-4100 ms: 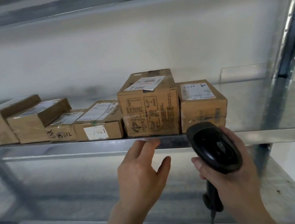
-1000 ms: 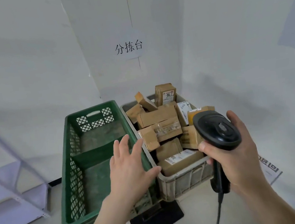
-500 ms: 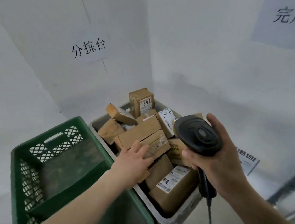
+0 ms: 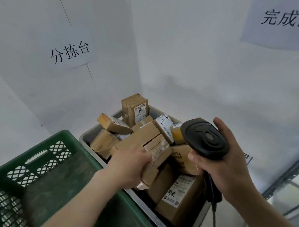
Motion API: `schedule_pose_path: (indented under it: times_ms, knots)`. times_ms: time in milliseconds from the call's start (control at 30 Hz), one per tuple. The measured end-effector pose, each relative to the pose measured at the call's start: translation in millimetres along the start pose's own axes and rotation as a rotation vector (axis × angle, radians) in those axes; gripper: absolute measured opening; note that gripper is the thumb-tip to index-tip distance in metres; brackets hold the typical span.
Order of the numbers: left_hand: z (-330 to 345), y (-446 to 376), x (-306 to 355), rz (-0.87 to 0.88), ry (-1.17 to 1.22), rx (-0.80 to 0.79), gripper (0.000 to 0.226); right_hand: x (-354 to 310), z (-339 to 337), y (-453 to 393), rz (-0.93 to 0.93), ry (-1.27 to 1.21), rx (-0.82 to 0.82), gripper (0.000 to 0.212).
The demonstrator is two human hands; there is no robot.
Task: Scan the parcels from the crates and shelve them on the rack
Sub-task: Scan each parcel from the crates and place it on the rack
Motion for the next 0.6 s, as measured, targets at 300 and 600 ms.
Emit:
schedule_pose_path:
  times_ms: [300,600]
  knots:
    - [-52,36,-82,-0.402,0.941,0.204,0.054,7,-8,-10,0.032,-0.043,-0.002,0.093]
    - [44,13,-51,-0.633,0.835,0.136,0.109,13,-18,-7,0.063,-0.006,-0.040,0.094]
Point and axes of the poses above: each hand's wrist, its own y-axis away from the middle knuckle, its own z-axis out of the palm, x = y × z, the point moved 7 cm from there along -y, towards the middle knuckle, and after that the axes turned 12 degrees about -y, right-handed, at the moved point
